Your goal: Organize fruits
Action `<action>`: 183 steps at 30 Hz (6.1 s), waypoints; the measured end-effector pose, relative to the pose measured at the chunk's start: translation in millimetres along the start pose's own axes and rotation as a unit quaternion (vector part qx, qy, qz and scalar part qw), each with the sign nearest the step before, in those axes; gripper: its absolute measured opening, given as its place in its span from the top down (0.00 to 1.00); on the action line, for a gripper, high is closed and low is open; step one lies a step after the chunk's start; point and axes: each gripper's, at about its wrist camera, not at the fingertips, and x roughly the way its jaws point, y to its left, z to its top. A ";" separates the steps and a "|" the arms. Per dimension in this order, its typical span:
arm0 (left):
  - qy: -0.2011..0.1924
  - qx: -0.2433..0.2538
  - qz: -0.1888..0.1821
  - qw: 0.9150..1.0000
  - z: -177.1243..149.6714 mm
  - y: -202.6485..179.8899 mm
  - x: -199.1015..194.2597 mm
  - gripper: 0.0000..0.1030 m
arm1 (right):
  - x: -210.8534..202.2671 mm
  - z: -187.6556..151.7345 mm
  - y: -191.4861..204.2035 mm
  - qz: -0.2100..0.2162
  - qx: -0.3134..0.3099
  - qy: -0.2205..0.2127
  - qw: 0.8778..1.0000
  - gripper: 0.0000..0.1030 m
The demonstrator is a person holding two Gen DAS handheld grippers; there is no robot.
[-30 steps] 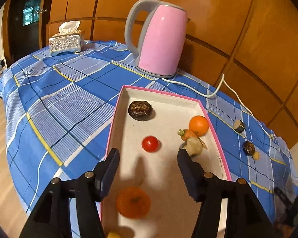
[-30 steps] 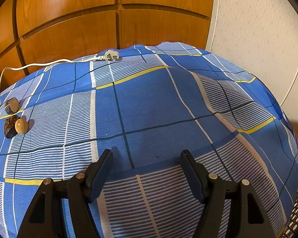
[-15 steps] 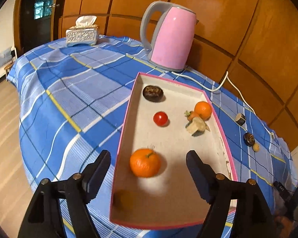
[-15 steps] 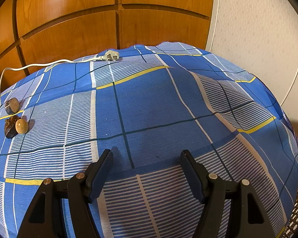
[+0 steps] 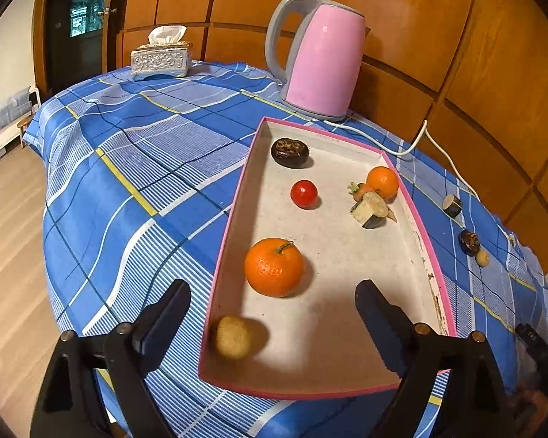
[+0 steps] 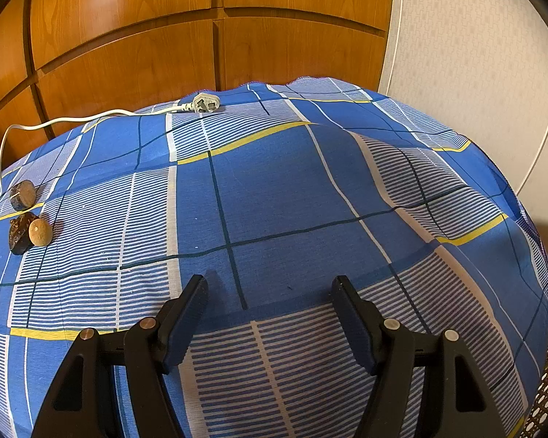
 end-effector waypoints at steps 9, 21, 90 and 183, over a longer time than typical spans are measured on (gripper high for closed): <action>0.013 -0.008 0.002 1.000 -2.9 3.9 8.6 0.09 | -0.1 -0.2 0.1 0.000 0.000 0.000 1.000 0.31; 0.028 -0.010 0.005 1.000 -6.1 6.0 17.5 0.07 | -0.2 -0.5 0.2 0.000 0.000 0.000 1.000 0.31; 0.052 -0.010 -0.003 0.999 -7.4 7.3 32.4 0.02 | -1.9 44.2 167.3 0.241 -0.278 0.076 0.927 0.56; 0.026 -0.007 0.003 1.000 -5.1 16.5 10.1 0.02 | -132.3 -37.2 268.7 0.402 -0.401 0.029 0.823 0.73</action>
